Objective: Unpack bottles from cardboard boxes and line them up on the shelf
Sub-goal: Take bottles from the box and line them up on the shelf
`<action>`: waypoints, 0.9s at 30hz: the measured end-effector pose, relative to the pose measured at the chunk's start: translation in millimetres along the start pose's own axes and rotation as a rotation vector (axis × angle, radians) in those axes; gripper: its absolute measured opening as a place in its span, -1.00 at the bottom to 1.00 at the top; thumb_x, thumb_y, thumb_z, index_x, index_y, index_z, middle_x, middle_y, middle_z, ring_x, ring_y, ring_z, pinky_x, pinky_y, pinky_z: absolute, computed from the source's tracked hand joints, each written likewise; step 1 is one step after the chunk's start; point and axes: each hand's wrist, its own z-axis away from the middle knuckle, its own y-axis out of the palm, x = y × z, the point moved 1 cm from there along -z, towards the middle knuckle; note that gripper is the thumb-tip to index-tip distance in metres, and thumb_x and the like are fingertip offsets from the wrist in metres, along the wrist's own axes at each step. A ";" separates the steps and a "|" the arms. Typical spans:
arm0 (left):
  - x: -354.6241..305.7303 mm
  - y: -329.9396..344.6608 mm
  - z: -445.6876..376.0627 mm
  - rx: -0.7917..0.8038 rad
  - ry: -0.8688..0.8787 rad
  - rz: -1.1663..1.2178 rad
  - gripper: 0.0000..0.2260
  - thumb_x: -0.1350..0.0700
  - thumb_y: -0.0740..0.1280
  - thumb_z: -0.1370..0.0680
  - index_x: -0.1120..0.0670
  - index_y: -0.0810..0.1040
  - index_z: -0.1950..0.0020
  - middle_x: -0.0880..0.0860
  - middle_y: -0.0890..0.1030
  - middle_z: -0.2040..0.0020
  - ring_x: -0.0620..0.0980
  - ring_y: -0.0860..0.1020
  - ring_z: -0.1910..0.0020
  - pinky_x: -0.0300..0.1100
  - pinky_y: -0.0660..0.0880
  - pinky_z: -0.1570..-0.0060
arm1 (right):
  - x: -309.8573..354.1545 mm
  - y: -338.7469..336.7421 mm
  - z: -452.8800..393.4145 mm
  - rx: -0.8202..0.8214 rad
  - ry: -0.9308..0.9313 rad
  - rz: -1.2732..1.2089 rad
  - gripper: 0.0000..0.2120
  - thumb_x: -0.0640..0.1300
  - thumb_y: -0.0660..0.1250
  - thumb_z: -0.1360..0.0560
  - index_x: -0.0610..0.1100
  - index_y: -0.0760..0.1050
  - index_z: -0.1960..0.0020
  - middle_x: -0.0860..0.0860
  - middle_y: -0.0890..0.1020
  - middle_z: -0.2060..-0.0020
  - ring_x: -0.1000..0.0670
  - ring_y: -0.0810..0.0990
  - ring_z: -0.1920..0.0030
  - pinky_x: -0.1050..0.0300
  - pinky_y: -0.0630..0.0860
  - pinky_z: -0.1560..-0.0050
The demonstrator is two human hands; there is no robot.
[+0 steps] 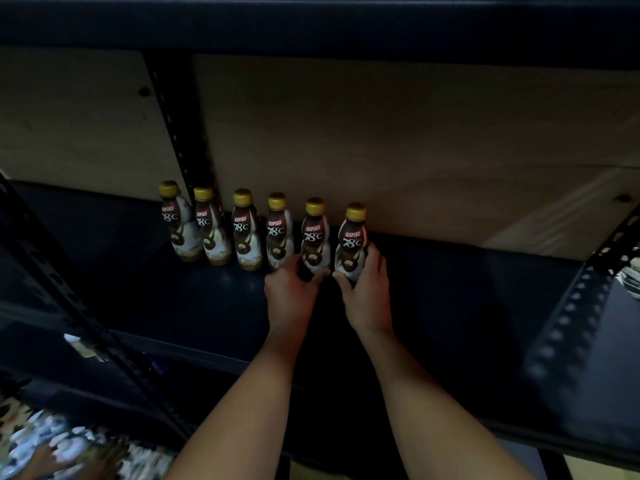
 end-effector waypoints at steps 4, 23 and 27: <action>0.7 -0.5 -0.5 -0.003 0.008 -0.004 -0.66 -0.03 0.59 -0.42 0.04 0.67 -0.13 0.00 0.73 -0.04 -0.04 0.68 -0.08 -0.02 0.63 -0.10 | 0.9 -0.1 -0.2 0.012 -0.005 0.018 -0.31 -0.18 0.49 -0.50 -0.11 0.24 -0.52 -0.11 0.40 -0.37 -0.10 0.47 -0.35 0.12 0.42 -0.26; -0.3 -3.0 1.1 -0.011 0.012 0.025 -0.69 0.01 0.61 -0.41 0.07 0.67 -0.08 -0.01 0.73 0.01 -0.08 0.68 -0.01 -0.16 0.62 -0.03 | 2.6 -0.9 0.3 0.001 -0.019 0.044 -0.28 -0.18 0.49 -0.50 -0.14 0.23 -0.54 -0.11 0.40 -0.38 -0.10 0.44 -0.38 0.21 0.34 -0.28; -0.9 -3.5 0.7 -0.002 0.007 0.025 -0.69 0.01 0.61 -0.42 0.06 0.66 -0.08 -0.01 0.73 0.01 -0.09 0.67 -0.01 -0.21 0.59 -0.02 | 2.8 -1.5 1.0 -0.001 -0.015 0.043 -0.28 -0.18 0.49 -0.49 -0.13 0.22 -0.55 -0.11 0.40 -0.39 -0.09 0.44 -0.38 0.21 0.34 -0.26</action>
